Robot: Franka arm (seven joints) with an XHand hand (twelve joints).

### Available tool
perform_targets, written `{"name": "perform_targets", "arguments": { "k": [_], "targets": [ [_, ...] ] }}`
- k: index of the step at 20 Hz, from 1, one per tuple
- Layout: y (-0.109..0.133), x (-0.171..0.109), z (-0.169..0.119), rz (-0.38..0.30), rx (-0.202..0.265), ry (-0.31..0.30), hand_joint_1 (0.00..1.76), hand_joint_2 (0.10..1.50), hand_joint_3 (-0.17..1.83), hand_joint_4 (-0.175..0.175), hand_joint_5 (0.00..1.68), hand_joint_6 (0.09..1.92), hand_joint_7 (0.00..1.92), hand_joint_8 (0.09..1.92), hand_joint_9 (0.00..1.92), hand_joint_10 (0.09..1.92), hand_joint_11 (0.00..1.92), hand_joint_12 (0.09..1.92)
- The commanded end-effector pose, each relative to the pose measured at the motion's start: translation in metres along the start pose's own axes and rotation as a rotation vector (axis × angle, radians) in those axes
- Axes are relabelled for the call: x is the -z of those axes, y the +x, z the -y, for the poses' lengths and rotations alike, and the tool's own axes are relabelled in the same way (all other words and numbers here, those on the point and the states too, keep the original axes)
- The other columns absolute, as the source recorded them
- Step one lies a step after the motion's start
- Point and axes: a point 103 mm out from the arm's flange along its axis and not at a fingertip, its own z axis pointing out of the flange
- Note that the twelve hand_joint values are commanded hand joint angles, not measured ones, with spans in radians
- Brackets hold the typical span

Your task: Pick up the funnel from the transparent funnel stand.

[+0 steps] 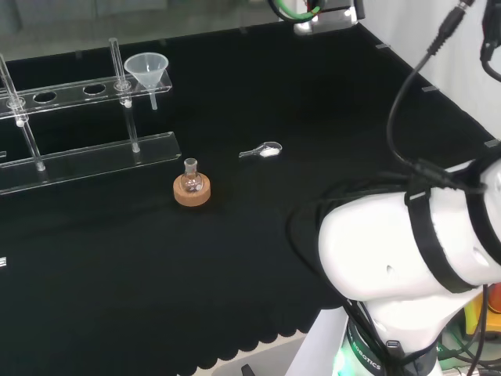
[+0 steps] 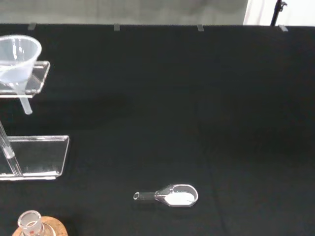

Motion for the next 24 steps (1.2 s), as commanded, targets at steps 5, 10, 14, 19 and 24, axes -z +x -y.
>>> {"name": "perform_targets", "arguments": {
  "k": [5, 10, 14, 19, 24],
  "targets": [
    [0.044, -0.032, -0.076, 0.068, 0.051, 0.066, 0.05, 1.13, 0.3, 0.022, 0.21, 0.09, 0.08, 0.54, 0.27, 0.57, 0.1, 1.35],
    [0.061, -0.038, -0.097, 0.083, 0.069, 0.081, 0.07, 1.11, 0.29, 0.021, 0.2, 0.09, 0.08, 0.55, 0.26, 0.59, 0.09, 1.37],
    [0.075, -0.042, -0.109, 0.097, 0.095, 0.089, 0.09, 1.09, 0.28, 0.02, 0.19, 0.09, 0.09, 0.55, 0.26, 0.59, 0.09, 1.37],
    [0.089, -0.049, -0.122, 0.114, 0.112, 0.111, 0.13, 1.06, 0.27, 0.015, 0.18, 0.09, 0.12, 0.57, 0.28, 0.62, 0.08, 1.38],
    [0.096, -0.056, -0.137, 0.114, 0.112, 0.134, 0.15, 1.04, 0.26, 0.01, 0.18, 0.09, 0.12, 0.6, 0.27, 0.65, 0.08, 1.39]
  ]
}}
